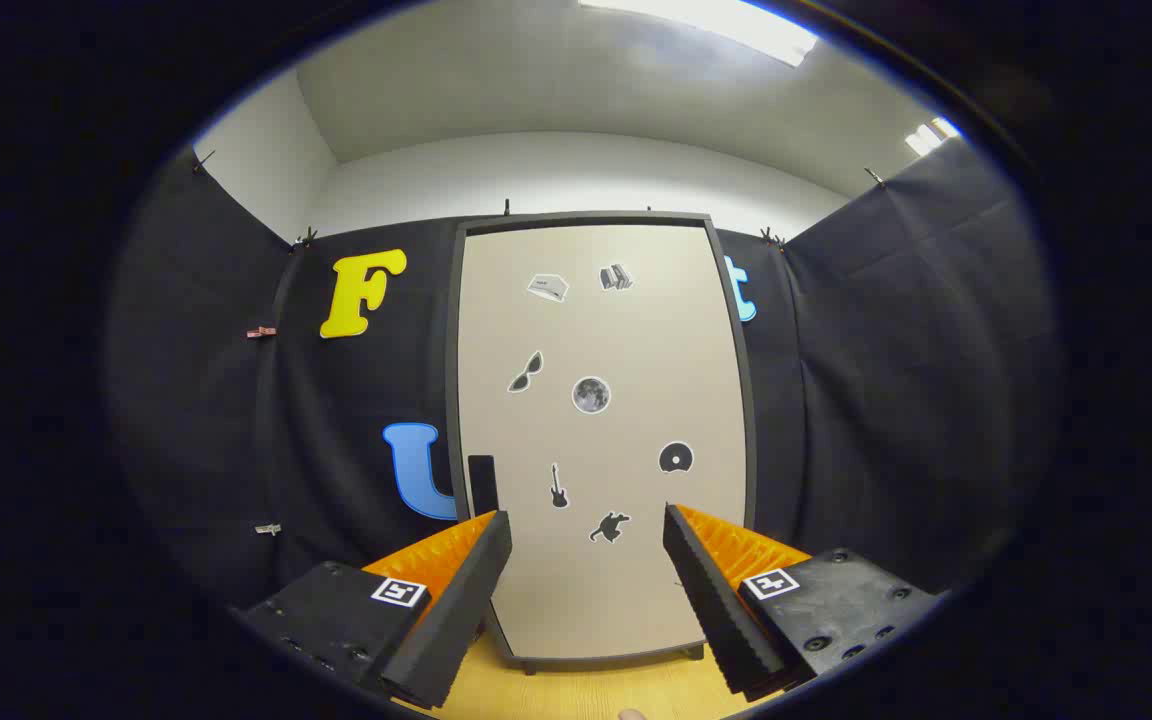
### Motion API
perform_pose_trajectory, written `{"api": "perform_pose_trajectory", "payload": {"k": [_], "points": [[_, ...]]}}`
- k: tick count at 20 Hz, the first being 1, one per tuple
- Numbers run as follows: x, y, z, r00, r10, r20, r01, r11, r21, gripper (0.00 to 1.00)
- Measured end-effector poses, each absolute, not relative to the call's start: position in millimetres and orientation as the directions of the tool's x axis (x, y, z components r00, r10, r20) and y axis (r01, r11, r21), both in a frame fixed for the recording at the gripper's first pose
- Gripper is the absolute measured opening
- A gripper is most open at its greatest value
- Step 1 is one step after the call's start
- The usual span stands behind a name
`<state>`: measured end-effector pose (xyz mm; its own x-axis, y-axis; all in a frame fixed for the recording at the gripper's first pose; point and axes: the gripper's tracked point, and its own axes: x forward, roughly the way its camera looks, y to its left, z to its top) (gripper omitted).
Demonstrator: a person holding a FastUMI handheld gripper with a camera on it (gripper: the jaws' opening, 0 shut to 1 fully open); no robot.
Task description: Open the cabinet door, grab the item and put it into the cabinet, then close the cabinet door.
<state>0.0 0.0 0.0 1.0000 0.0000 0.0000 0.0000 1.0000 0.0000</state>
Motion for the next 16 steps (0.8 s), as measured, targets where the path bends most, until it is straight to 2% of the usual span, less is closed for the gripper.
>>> {"api": "perform_pose_trajectory", "payload": {"k": [16], "points": [[1.4,5.7,-2.2,0.998,0.053,-0.022,-0.054,0.998,-0.022,0.98]]}}
